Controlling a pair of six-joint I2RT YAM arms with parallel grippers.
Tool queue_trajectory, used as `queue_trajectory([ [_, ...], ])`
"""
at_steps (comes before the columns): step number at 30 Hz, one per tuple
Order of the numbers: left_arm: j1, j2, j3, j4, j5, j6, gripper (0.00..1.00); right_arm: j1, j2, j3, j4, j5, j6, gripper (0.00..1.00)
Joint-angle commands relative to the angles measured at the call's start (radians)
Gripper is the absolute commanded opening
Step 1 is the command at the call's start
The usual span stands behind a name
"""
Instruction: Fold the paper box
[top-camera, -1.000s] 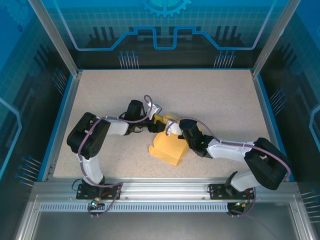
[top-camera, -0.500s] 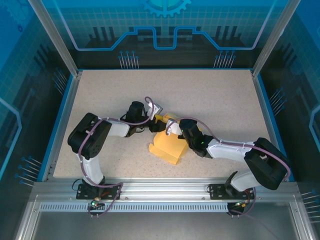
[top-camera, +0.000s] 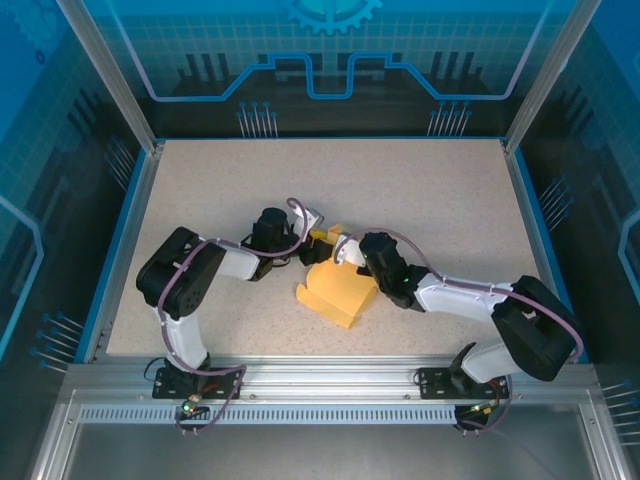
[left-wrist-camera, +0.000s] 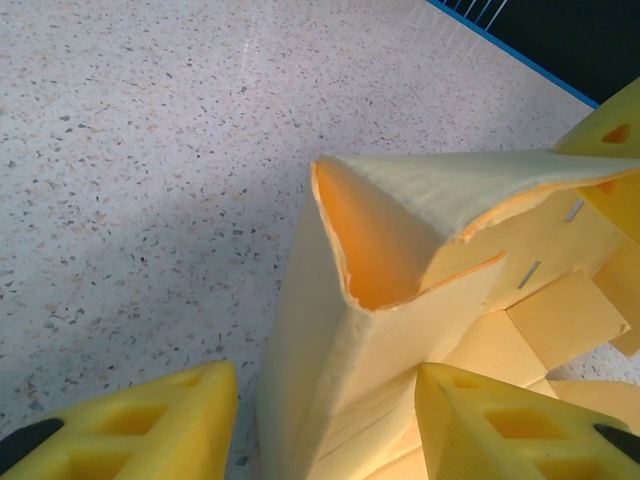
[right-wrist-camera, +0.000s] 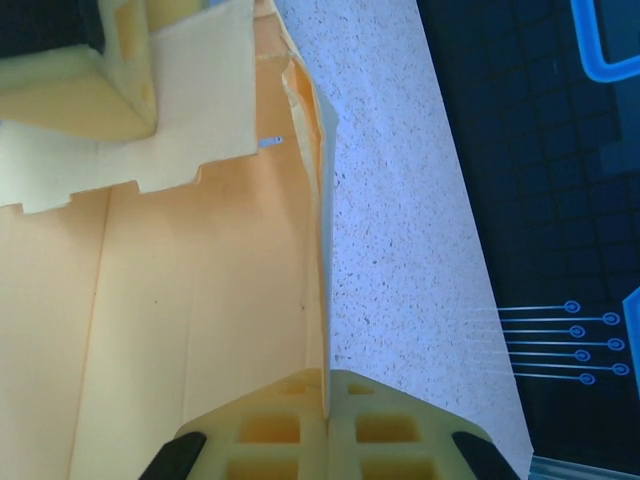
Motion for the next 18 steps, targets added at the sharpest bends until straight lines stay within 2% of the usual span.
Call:
queue_trajectory([
  [1, -0.006, 0.004, -0.009, 0.048, -0.035, 0.004, 0.51, -0.010, 0.007, 0.039, -0.091, -0.047, 0.059, 0.00],
  [9, -0.006, 0.001, 0.000, 0.029, 0.021, -0.013, 0.58, -0.021, -0.001, 0.079, -0.143, -0.079, 0.103, 0.00],
  [18, -0.007, -0.003, 0.002, -0.013, 0.075, -0.024, 0.55, -0.030, -0.002, 0.098, -0.153, -0.074, 0.132, 0.00],
])
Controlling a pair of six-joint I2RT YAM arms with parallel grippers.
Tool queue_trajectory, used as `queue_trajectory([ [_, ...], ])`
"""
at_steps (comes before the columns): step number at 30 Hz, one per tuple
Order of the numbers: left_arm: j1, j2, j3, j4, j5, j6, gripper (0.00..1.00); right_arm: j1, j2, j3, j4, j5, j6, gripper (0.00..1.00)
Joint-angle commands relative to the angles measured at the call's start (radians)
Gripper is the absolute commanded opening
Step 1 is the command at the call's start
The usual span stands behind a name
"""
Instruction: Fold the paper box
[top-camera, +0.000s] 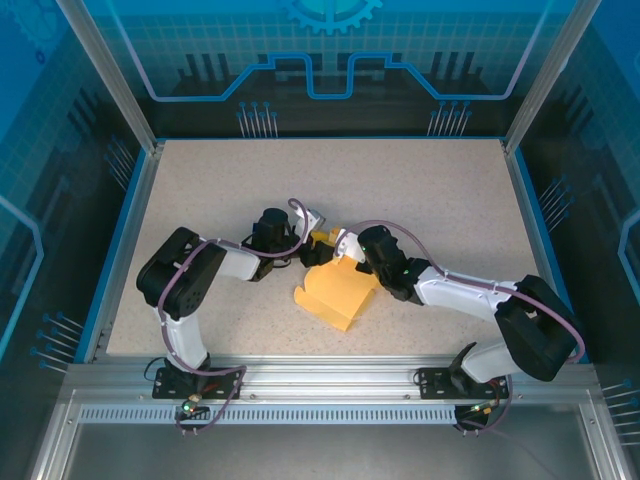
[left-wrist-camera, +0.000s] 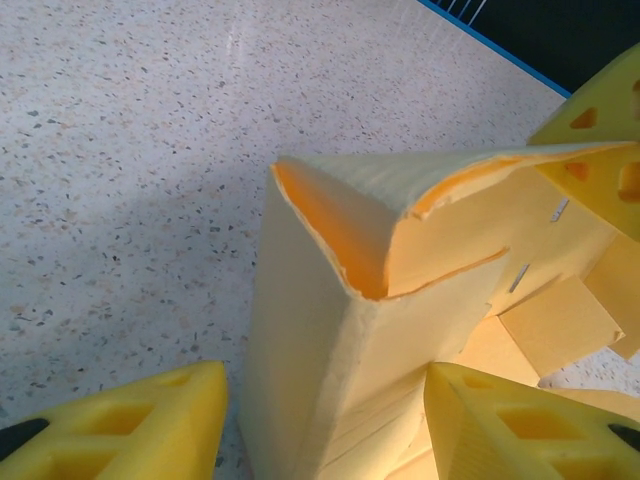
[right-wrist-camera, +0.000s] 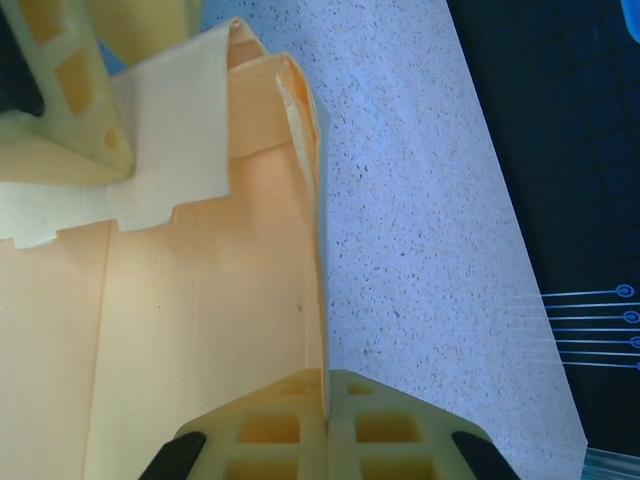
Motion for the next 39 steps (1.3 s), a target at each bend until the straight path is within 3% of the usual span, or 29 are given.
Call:
queue_trajectory([
  [1, -0.002, -0.005, -0.002, 0.003, 0.046, -0.024, 0.55, -0.010, -0.001, 0.033, -0.020, -0.022, 0.035, 0.00],
  [10, -0.010, 0.015, -0.024, 0.088, 0.031, -0.063, 0.56, -0.010, 0.013, 0.042, -0.018, -0.039, 0.050, 0.00],
  [25, -0.037, 0.047, -0.036, 0.175, -0.099, -0.061, 0.40, 0.007, 0.045, 0.038, -0.012, -0.022, 0.018, 0.00],
  [33, -0.050, 0.037, -0.038, 0.161, -0.218, -0.038, 0.40, 0.015, 0.042, 0.038, -0.007, -0.027, 0.002, 0.00],
  [39, -0.067, 0.040, -0.038, 0.141, -0.325, -0.002, 0.30, 0.029, 0.032, 0.036, -0.004, -0.026, -0.018, 0.00],
])
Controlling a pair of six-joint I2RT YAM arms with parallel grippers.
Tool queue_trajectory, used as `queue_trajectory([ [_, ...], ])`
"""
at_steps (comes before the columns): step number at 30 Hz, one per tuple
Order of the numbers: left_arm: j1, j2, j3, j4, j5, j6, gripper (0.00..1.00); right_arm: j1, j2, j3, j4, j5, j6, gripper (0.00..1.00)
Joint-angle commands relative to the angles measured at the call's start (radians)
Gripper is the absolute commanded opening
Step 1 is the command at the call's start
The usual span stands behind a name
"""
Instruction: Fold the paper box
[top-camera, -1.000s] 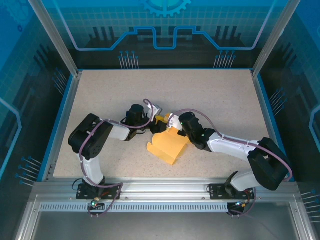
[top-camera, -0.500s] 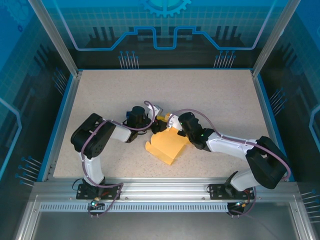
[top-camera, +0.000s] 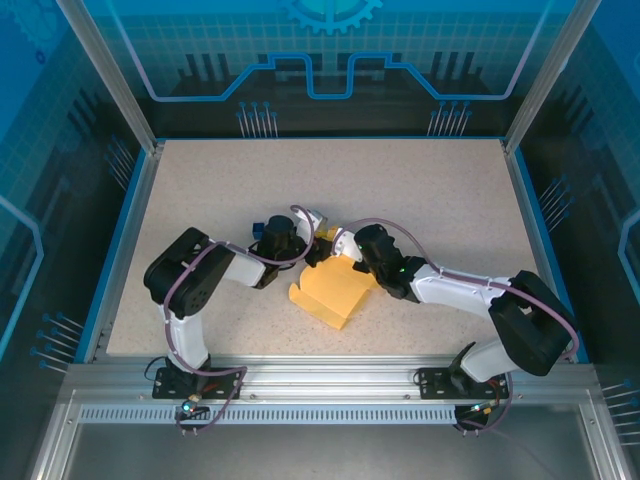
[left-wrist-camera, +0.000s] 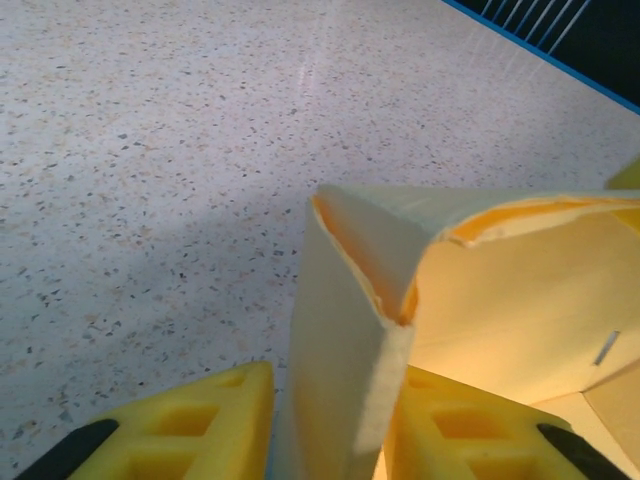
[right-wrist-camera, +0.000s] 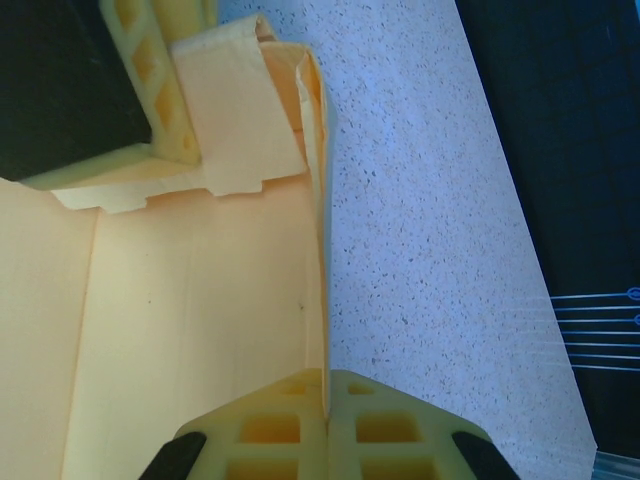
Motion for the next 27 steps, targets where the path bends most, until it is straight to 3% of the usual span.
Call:
queue_trajectory([
  [1, -0.010, 0.007, -0.012, 0.018, -0.109, 0.033, 0.27, 0.023, -0.004, 0.015, -0.006, -0.024, -0.028, 0.00],
  [13, -0.011, 0.018, -0.085, 0.196, -0.136, 0.005, 0.08, 0.031, -0.010, 0.000, 0.012, -0.032, -0.009, 0.03],
  [21, -0.022, 0.015, -0.087, 0.193, -0.167, 0.017, 0.06, 0.032, -0.038, 0.006, 0.002, -0.064, 0.030, 0.04],
  [27, -0.057, -0.004, -0.082, 0.150, -0.375, 0.011, 0.04, 0.031, -0.061, 0.003, 0.002, -0.112, 0.074, 0.03],
])
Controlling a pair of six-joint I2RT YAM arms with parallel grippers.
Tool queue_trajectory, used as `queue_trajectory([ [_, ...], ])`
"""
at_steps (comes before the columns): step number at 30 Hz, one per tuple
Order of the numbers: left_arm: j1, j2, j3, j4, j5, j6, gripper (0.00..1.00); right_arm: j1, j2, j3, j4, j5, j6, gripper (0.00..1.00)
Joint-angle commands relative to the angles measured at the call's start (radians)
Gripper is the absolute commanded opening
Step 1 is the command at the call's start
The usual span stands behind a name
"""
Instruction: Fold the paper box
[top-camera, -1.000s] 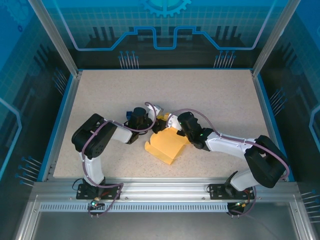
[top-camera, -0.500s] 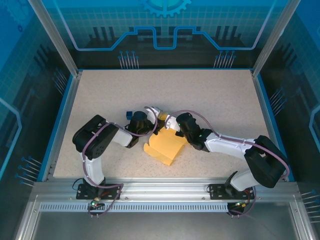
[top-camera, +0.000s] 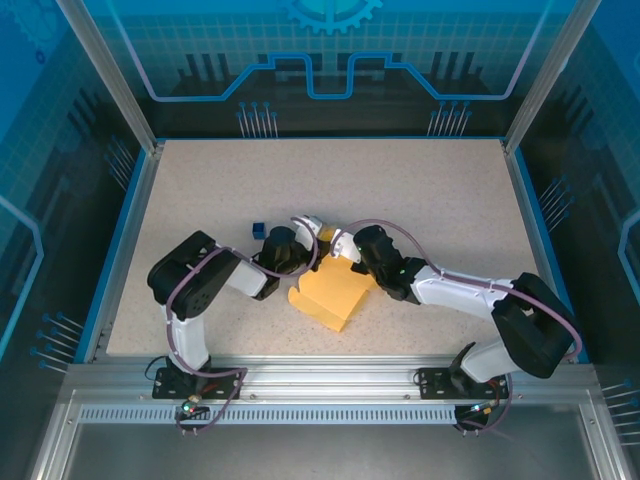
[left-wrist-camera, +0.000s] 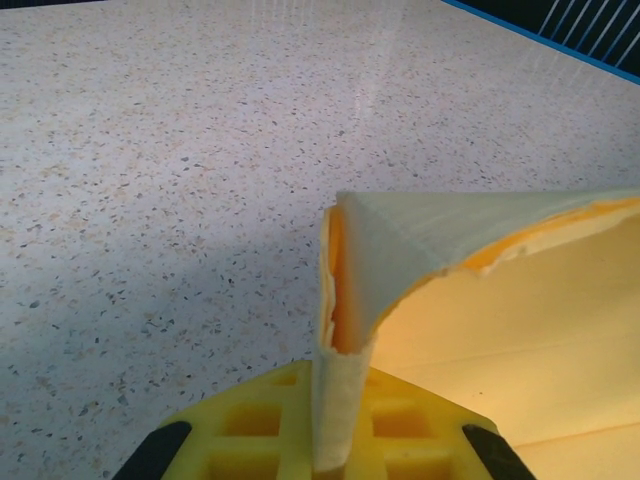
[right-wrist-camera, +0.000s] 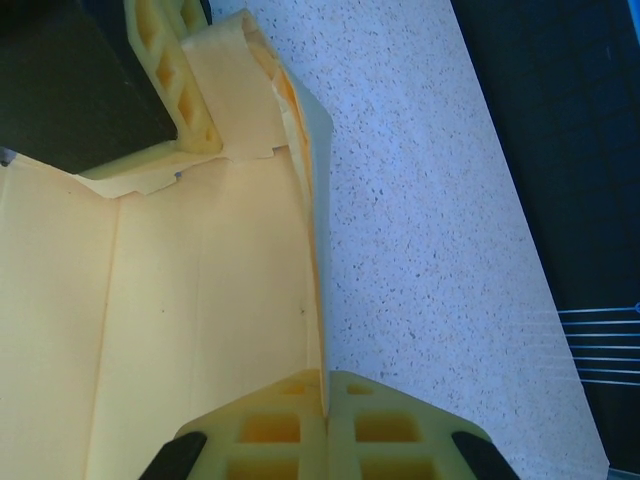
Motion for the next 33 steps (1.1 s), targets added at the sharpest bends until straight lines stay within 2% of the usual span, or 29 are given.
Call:
queue_trajectory([
  [1, -0.005, -0.014, -0.003, -0.010, -0.221, -0.031, 0.04, 0.014, -0.045, -0.001, 0.007, -0.095, 0.057, 0.03],
  [4, -0.013, -0.024, 0.004, -0.034, -0.337, -0.067, 0.05, 0.014, -0.059, -0.016, 0.004, -0.122, 0.083, 0.03],
  [7, -0.029, -0.028, 0.026, -0.074, -0.407, -0.079, 0.06, 0.016, -0.078, -0.039, 0.011, -0.154, 0.111, 0.02],
  [15, -0.053, -0.035, 0.050, -0.141, -0.538, -0.071, 0.05, 0.015, -0.094, -0.052, 0.016, -0.159, 0.125, 0.02],
  [17, -0.052, -0.043, 0.040, -0.126, -0.527, -0.076, 0.05, 0.014, -0.091, -0.052, 0.020, -0.160, 0.128, 0.02],
  [22, -0.051, -0.043, 0.004, -0.028, -0.382, -0.047, 0.09, 0.011, -0.072, -0.042, 0.014, -0.148, 0.135, 0.02],
  [33, -0.034, -0.064, -0.036, 0.021, -0.306, -0.041, 0.26, 0.013, -0.073, -0.037, -0.001, -0.136, 0.138, 0.02],
])
